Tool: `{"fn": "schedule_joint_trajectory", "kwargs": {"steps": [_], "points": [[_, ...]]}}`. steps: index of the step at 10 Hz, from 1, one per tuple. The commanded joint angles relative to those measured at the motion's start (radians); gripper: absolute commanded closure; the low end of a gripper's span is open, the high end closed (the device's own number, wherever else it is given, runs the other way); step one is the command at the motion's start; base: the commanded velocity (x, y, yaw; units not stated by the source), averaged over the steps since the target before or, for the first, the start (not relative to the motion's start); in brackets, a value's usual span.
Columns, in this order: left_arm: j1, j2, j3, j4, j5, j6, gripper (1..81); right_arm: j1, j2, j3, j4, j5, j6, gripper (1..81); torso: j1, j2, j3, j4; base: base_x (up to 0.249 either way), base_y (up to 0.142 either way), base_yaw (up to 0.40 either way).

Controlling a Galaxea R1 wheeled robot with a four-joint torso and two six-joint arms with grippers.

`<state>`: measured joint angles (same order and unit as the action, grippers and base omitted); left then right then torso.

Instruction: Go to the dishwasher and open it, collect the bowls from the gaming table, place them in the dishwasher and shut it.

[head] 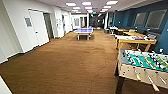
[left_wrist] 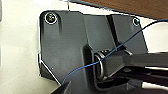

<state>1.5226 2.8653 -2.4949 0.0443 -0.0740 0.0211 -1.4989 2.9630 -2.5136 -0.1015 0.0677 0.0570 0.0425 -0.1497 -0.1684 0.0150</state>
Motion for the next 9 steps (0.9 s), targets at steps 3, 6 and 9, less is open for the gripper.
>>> {"fn": "schedule_joint_trajectory", "kwargs": {"steps": [3, 6, 9], "points": [[-0.038, -0.001, 0.005, -0.009, 0.057, -0.004, 1.0, 0.042, 0.017, -0.016, -0.001, -0.048, 0.000, 1.0, 0.000, 0.000, 0.000, 0.000, 0.000, 0.000, 0.000], [-0.038, 0.003, 0.004, -0.009, 0.057, -0.004, 1.0, 0.036, 0.058, -0.082, -0.003, -0.057, 0.000, 1.0, 0.000, 0.000, 0.000, 0.000, 0.000, 0.000, 0.000], [-0.038, 0.010, 0.004, -0.011, 0.057, -0.004, 1.0, 0.027, 0.075, -0.108, -0.010, -0.057, -0.002, 1.0, -0.002, -0.001, 0.000, 0.000, 0.071, 0.000, 0.000]]}}
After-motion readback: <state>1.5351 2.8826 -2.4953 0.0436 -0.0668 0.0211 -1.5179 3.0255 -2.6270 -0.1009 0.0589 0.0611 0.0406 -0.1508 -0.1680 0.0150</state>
